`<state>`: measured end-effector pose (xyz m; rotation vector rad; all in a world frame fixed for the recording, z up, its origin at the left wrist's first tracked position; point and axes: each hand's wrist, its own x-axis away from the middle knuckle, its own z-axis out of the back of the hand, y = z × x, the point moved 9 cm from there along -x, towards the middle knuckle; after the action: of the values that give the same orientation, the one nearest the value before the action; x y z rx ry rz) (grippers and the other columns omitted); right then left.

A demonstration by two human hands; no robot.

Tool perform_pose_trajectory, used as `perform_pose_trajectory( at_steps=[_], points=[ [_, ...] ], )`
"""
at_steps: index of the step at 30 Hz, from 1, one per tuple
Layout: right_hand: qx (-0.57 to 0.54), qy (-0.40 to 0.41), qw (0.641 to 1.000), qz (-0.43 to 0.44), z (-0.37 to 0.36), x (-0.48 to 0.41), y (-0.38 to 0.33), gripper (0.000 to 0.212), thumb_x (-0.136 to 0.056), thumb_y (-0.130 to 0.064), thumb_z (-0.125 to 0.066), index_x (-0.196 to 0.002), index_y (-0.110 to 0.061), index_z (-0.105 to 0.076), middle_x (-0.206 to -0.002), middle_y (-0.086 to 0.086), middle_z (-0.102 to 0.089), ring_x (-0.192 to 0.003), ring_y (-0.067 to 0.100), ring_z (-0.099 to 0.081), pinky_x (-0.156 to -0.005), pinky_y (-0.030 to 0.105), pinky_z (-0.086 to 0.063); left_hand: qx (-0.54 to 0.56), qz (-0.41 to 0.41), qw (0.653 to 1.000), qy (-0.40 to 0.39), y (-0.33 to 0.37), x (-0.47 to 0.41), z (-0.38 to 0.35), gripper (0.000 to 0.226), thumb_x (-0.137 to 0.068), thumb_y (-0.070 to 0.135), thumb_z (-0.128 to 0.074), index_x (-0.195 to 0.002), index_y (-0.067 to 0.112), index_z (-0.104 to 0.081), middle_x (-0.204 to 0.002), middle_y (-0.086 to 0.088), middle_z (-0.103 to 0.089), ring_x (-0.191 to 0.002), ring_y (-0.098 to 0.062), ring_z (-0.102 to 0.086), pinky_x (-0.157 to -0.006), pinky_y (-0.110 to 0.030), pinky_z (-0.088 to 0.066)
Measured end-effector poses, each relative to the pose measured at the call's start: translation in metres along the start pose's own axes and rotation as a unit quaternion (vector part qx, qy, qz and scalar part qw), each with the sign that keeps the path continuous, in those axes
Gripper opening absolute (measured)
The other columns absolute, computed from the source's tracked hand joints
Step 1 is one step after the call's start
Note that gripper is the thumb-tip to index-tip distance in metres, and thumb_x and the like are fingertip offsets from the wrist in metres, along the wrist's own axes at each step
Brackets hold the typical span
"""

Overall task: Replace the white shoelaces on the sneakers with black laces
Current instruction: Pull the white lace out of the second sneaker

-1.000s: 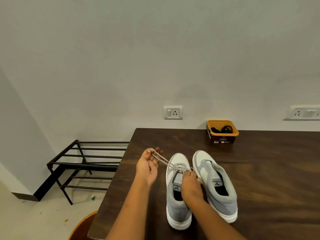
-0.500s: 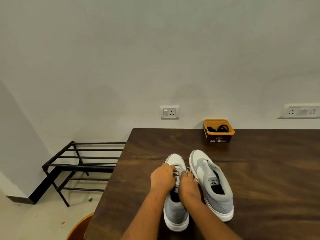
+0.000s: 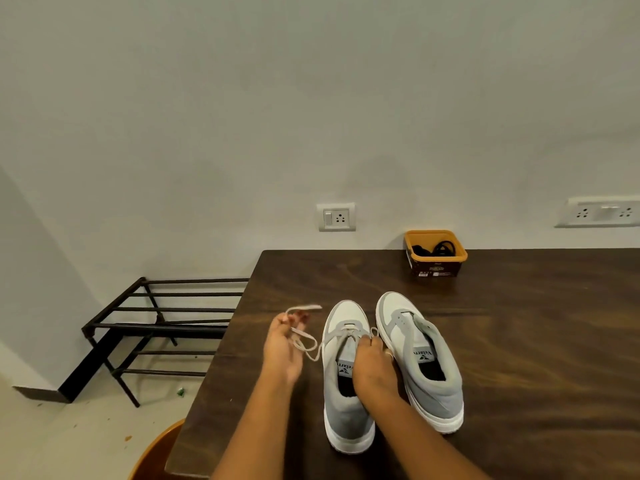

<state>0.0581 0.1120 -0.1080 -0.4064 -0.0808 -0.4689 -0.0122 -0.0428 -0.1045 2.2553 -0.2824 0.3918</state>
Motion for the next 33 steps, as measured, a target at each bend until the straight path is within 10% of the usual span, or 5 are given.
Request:
perform_pose_trajectory(
  at_steps=[3,6,12,28,33],
  points=[
    [0.001,-0.001,1.0,-0.004,-0.002,-0.002,0.0,0.046,-0.1,-0.013,-0.036,-0.145,-0.011,-0.027,-0.145,0.012,-0.033,-0.131,0.031,-0.037,-0.106,0.037,-0.037,0.014,0.026,0.999,0.019,0.02,-0.013,0.009,0.032,-0.097,0.012,-0.037,-0.065,0.012,-0.041,-0.045,-0.002,-0.055,-0.039,-0.016,-0.057,-0.067,-0.031,-0.047],
    [-0.008,0.001,1.0,0.0,-0.002,-0.001,0.0,0.05,-0.1,-0.016,-0.037,-0.147,-0.015,-0.022,-0.146,0.012,-0.031,-0.131,0.031,-0.037,-0.107,0.037,-0.037,-0.284,0.011,0.958,0.04,0.037,-0.018,0.018,0.035,-0.092,0.014,-0.042,-0.057,0.013,-0.039,-0.044,0.0,-0.039,-0.035,-0.014,-0.033,-0.047,-0.026,-0.031],
    [-0.035,-0.014,0.999,0.006,-0.008,-0.004,0.003,0.054,-0.098,-0.017,-0.035,-0.149,-0.029,-0.021,-0.15,0.01,-0.024,-0.135,0.033,-0.028,-0.108,0.039,-0.035,-0.815,0.043,0.578,-0.004,0.009,-0.018,0.042,0.031,-0.084,0.035,-0.054,-0.104,0.013,-0.063,-0.107,-0.008,-0.064,-0.096,-0.025,-0.063,-0.084,-0.033,-0.051],
    [-0.112,0.05,0.992,-0.02,0.01,-0.025,0.018,0.023,-0.097,-0.021,-0.044,-0.108,-0.014,-0.063,-0.111,0.007,-0.065,-0.099,0.025,-0.062,-0.086,0.033,-0.049,-0.732,-0.232,0.641,-0.023,-0.042,0.015,-0.031,0.038,-0.1,0.028,-0.033,-0.137,0.034,-0.039,-0.13,-0.001,-0.053,-0.11,-0.021,-0.056,-0.091,-0.035,-0.049],
    [-0.17,0.066,0.982,-0.049,0.015,-0.026,0.034,0.026,-0.099,-0.016,-0.042,-0.117,-0.013,-0.06,-0.116,0.01,-0.065,-0.105,0.027,-0.059,-0.089,0.031,-0.046,-0.769,-0.276,0.576,-0.024,-0.04,0.017,-0.041,0.037,-0.098,0.028,-0.044,-0.134,0.039,-0.043,-0.148,-0.001,-0.028,-0.118,-0.02,-0.047,-0.085,-0.033,-0.05]
  ],
)
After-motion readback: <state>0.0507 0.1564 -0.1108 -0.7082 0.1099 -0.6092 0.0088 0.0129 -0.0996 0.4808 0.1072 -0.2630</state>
